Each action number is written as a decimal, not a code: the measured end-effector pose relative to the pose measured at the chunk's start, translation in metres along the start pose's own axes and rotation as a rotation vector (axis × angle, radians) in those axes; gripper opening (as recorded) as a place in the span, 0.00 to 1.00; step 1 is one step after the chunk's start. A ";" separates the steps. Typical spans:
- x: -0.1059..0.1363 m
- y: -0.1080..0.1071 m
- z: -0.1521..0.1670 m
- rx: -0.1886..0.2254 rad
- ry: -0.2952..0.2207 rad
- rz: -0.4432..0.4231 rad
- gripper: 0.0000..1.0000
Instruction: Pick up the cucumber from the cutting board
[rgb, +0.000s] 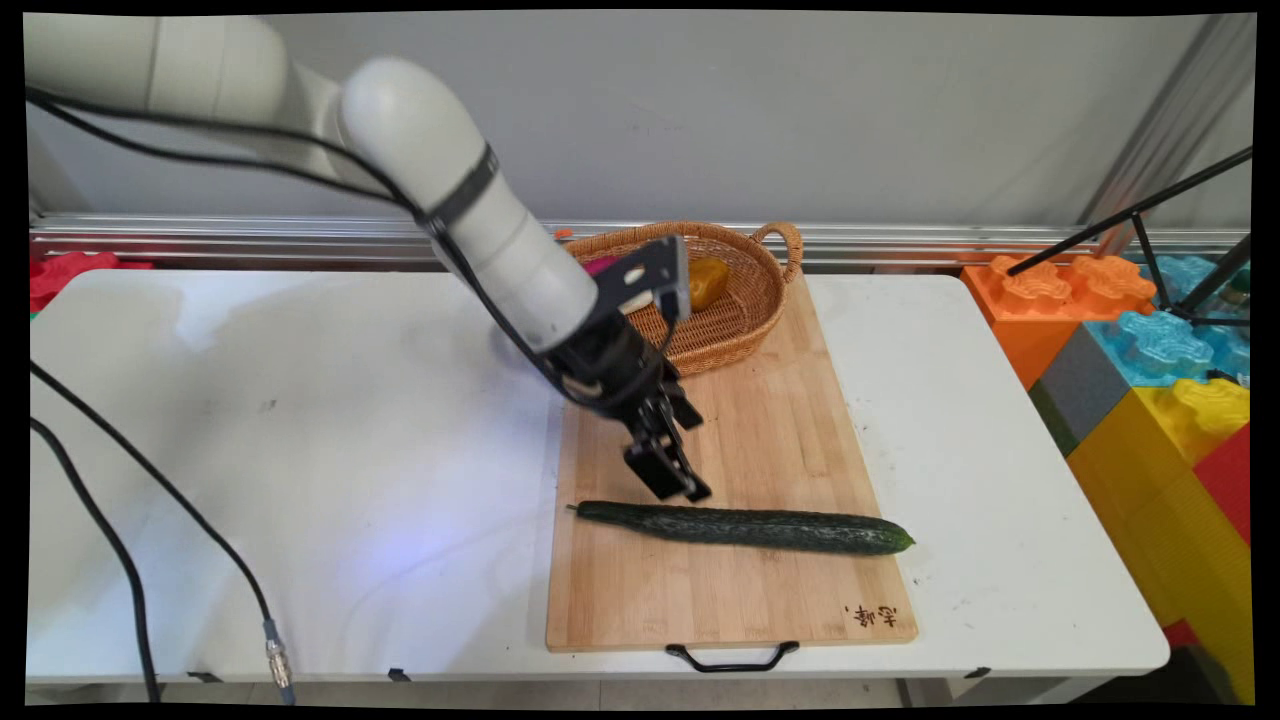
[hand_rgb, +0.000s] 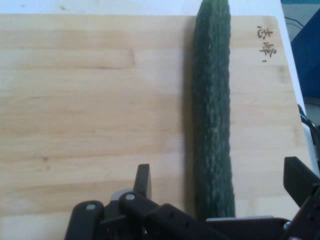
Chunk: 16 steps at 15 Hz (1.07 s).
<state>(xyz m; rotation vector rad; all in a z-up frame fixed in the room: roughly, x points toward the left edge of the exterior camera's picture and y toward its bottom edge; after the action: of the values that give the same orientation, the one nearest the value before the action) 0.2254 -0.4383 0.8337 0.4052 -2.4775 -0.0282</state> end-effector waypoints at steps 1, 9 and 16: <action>0.000 0.003 0.006 -0.001 0.002 0.004 1.00; -0.002 0.018 0.065 0.010 0.021 0.019 1.00; -0.003 0.018 0.091 0.022 0.031 0.029 0.00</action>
<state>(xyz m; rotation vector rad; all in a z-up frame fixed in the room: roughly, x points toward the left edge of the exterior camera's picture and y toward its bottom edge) 0.1695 -0.4273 0.7607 0.3759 -2.4541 0.0169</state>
